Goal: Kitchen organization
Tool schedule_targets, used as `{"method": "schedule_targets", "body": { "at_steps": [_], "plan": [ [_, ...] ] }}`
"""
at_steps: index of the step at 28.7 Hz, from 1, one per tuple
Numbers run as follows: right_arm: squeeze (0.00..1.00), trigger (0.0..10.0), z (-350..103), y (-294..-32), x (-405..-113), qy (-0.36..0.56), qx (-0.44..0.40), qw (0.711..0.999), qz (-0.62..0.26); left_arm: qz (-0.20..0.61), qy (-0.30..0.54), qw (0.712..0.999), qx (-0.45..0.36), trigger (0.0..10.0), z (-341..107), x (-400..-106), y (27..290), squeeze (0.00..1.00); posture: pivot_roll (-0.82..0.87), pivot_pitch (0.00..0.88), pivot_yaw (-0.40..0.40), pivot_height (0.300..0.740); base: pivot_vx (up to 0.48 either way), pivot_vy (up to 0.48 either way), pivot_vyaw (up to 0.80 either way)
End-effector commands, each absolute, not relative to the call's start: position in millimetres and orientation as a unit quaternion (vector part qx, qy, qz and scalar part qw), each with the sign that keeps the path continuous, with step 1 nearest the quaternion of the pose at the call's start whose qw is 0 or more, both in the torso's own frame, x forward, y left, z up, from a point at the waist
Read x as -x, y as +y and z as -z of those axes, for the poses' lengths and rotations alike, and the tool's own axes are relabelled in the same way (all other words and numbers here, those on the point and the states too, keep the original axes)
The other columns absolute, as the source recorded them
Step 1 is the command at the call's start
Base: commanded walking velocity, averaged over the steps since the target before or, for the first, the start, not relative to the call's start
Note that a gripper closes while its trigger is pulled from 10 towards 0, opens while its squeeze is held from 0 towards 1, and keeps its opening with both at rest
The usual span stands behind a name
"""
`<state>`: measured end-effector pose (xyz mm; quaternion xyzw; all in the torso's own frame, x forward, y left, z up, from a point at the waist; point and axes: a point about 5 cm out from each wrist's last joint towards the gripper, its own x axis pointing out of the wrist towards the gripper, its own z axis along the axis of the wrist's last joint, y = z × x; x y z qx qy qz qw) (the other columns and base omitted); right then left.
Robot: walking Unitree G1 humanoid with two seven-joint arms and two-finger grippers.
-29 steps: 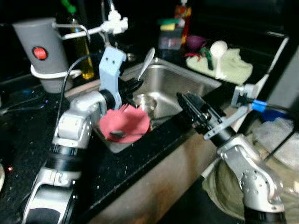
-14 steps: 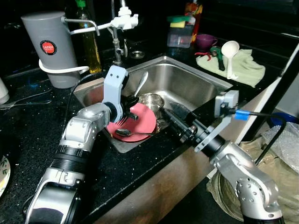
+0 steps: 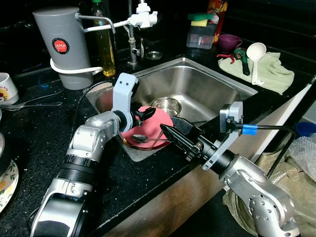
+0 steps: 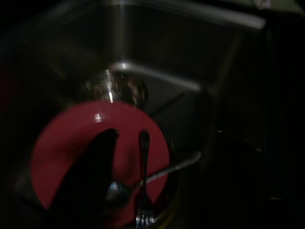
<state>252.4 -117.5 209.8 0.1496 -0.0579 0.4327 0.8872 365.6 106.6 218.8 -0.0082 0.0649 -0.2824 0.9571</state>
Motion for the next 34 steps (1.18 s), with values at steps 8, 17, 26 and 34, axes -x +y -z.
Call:
{"method": "schedule_targets", "body": {
  "at_steps": [8,17,26,34],
  "plan": [
    [0.00,10.0,-215,-111,-248,-0.091,-0.164,0.870,-0.457,0.202,-0.068,0.968,-0.130,10.0,-268,-357,129,0.00,-0.06,0.032,0.002,0.740,0.000,0.000,0.39],
    [0.00,10.0,-214,-98,-239,-0.084,-0.166,0.837,-0.514,0.215,-0.135,0.952,-0.171,10.0,-292,-334,126,0.00,-0.04,0.032,0.001,0.740,0.000,0.000,0.77],
    [0.00,10.0,-215,-95,-227,-0.083,-0.182,0.806,-0.557,0.325,-0.139,0.901,-0.251,10.0,-290,-307,109,0.00,-0.03,0.034,0.008,0.740,0.000,0.000,0.77],
    [0.00,10.0,-214,-92,-222,-0.079,-0.186,0.791,-0.577,0.345,-0.134,0.893,-0.257,10.0,-287,-297,113,0.00,-0.03,0.032,0.006,0.740,0.000,0.000,0.77]
  ]
}}
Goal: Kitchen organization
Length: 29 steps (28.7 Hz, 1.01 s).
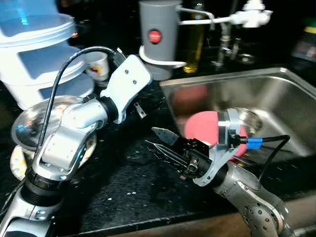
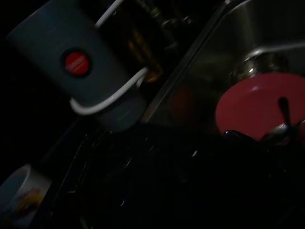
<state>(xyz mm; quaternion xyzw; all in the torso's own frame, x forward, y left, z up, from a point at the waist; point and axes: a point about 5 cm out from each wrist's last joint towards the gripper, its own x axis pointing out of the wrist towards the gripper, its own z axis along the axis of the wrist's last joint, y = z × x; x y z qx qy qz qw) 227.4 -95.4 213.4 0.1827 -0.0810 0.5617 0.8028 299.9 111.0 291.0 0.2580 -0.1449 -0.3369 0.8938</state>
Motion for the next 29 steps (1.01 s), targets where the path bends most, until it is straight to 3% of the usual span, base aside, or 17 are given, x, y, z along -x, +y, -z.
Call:
{"method": "schedule_targets", "body": {
  "at_steps": [1,16,20,29],
  "plan": [
    [0.00,10.0,-214,-92,-221,-0.078,-0.186,0.788,-0.581,0.349,-0.133,0.891,-0.260,10.0,-287,-296,114,0.00,-0.03,0.033,0.005,0.740,0.000,0.000,0.77],
    [0.00,10.0,-216,-93,-221,-0.078,-0.187,0.784,-0.587,0.357,-0.136,0.880,-0.283,10.0,-294,-291,124,0.00,-0.03,0.026,-0.002,0.740,0.000,0.000,0.76],
    [0.00,10.0,-216,-97,-227,-0.075,-0.190,0.796,-0.569,0.383,-0.126,0.864,-0.303,10.0,-296,-285,130,0.00,-0.03,0.019,-0.007,0.740,0.000,0.000,0.00],
    [0.00,10.0,-215,-96,-221,-0.064,-0.176,0.786,-0.589,0.424,-0.029,0.816,-0.392,10.0,-291,-276,163,0.00,-0.03,0.021,-0.006,0.740,0.000,0.000,0.00]
  ]
}}
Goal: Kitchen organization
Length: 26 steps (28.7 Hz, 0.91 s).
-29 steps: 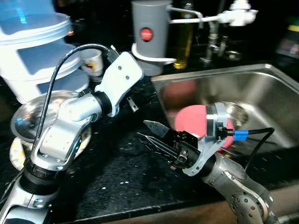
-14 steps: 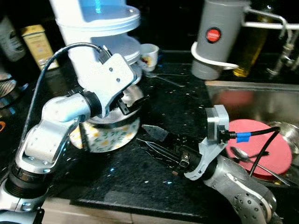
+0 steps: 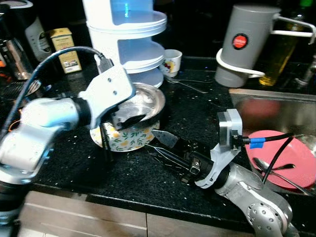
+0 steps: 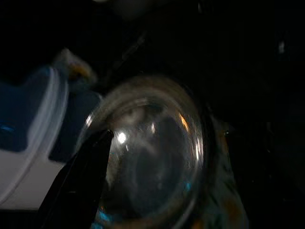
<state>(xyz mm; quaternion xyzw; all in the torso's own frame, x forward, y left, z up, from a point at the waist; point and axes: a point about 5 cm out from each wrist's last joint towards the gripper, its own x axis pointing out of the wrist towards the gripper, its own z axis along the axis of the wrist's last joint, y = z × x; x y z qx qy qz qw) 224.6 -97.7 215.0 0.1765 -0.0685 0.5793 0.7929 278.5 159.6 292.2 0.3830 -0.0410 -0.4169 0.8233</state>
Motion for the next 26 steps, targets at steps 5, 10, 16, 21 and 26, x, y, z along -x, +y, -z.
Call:
{"method": "schedule_targets", "body": {
  "at_steps": [5,10,16,21,26],
  "plan": [
    [0.00,10.0,-212,-98,-219,-0.054,-0.155,0.790,-0.591,0.427,0.019,0.801,-0.420,10.0,-285,-273,180,0.00,-0.03,0.027,-0.006,0.740,0.000,0.000,0.00],
    [0.00,10.0,-210,-118,-223,-0.040,-0.118,0.806,-0.579,0.420,0.052,0.789,-0.444,10.0,-281,-274,194,0.00,-0.04,0.031,-0.006,0.740,0.000,0.000,0.00],
    [0.00,10.0,-210,-133,-225,-0.029,-0.092,0.817,-0.569,0.425,0.060,0.775,-0.463,10.0,-277,-278,197,0.00,-0.04,0.034,-0.004,0.740,0.000,0.000,0.00],
    [0.00,10.0,-207,-133,-222,-0.014,-0.079,0.814,-0.575,0.443,0.053,0.755,-0.480,10.0,-275,-282,195,0.00,-0.04,0.035,-0.003,0.740,0.000,0.000,0.00],
    [0.00,10.0,-205,-131,-220,-0.007,-0.071,0.809,-0.583,0.466,0.052,0.728,-0.501,10.0,-274,-292,195,0.00,-0.05,0.034,0.000,0.740,0.000,0.000,0.00]
  ]
}}
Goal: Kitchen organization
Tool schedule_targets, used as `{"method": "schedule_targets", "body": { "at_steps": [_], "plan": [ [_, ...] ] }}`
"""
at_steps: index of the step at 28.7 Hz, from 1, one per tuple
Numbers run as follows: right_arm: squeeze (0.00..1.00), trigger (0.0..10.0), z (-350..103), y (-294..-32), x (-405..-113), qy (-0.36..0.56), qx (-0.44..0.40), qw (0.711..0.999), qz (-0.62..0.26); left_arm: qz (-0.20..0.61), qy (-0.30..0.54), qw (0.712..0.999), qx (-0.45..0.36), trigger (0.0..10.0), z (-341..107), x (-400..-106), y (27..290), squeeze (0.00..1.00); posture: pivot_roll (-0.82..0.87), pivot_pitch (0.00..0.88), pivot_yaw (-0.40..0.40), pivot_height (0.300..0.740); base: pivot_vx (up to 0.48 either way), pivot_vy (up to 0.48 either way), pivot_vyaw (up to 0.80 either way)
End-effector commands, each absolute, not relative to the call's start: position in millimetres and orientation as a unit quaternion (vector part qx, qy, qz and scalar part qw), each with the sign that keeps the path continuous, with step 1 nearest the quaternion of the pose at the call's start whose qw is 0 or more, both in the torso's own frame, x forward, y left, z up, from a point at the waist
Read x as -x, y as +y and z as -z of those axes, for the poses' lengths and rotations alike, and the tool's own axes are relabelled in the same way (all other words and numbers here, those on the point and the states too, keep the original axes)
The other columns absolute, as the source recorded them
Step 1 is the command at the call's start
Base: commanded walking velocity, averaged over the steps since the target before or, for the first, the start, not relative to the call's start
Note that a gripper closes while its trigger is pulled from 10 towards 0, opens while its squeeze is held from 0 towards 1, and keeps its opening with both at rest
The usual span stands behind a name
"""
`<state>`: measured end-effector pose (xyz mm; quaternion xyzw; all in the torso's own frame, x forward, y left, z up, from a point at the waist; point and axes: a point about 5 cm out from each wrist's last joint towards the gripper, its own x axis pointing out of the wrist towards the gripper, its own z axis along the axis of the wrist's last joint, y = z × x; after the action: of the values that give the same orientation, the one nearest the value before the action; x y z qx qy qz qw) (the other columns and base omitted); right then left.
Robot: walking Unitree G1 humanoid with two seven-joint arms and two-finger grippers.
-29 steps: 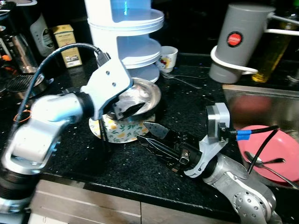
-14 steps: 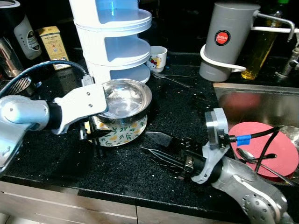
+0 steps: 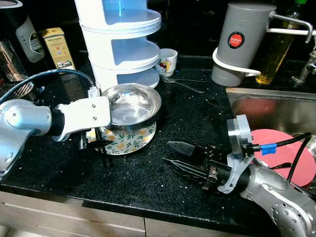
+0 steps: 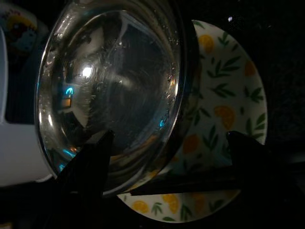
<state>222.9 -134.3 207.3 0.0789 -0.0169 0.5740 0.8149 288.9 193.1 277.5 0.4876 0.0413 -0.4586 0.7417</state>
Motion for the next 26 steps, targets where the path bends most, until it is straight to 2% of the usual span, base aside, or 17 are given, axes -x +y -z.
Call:
{"method": "schedule_targets", "body": {
  "at_steps": [1,6,13,17,18,19,20,23,26],
  "plan": [
    [0.00,10.0,-205,-131,-220,-0.007,-0.071,0.809,-0.583,0.466,0.052,0.728,-0.501,10.0,-274,-292,195,0.00,-0.05,0.034,0.000,0.740,0.000,0.000,0.00],
    [0.00,10.0,-205,-131,-219,-0.006,-0.069,0.809,-0.584,0.480,0.048,0.722,-0.496,10.0,-274,-300,194,0.00,-0.05,0.034,0.003,0.740,0.000,0.000,0.00],
    [0.00,10.0,-206,-130,-217,-0.007,-0.069,0.809,-0.583,0.526,0.046,0.694,-0.490,10.0,-269,-308,186,0.00,-0.05,0.033,0.010,0.740,0.000,0.000,0.00],
    [0.00,10.0,-206,-130,-218,-0.007,-0.068,0.810,-0.583,0.529,0.045,0.691,-0.490,10.0,-270,-309,185,0.00,-0.05,0.033,0.011,0.740,0.000,0.000,0.00],
    [0.00,10.0,-206,-130,-218,-0.007,-0.068,0.810,-0.583,0.534,0.046,0.686,-0.491,6.9,-269,-311,184,0.00,-0.05,0.030,0.012,0.740,0.000,0.000,0.00],
    [0.00,10.0,-206,-130,-218,-0.007,-0.068,0.810,-0.583,0.534,0.046,0.686,-0.491,6.9,-269,-311,184,0.00,-0.05,0.030,0.012,0.740,0.000,0.000,0.00],
    [0.00,10.0,-206,-129,-218,-0.008,-0.068,0.810,-0.582,0.544,0.050,0.677,-0.493,0.0,-268,-311,184,0.00,-0.05,0.029,0.015,0.740,0.000,0.000,0.00],
    [0.00,10.0,-205,-128,-218,-0.007,-0.066,0.812,-0.580,0.567,0.060,0.654,-0.498,0.0,-268,-312,185,0.00,-0.06,0.026,0.018,0.740,0.000,0.000,0.00],
    [0.00,10.0,-205,-129,-218,-0.007,-0.065,0.813,-0.579,0.570,0.061,0.650,-0.498,0.0,-269,-313,185,0.00,-0.06,0.025,0.019,0.740,0.000,0.000,0.00]
  ]
}}
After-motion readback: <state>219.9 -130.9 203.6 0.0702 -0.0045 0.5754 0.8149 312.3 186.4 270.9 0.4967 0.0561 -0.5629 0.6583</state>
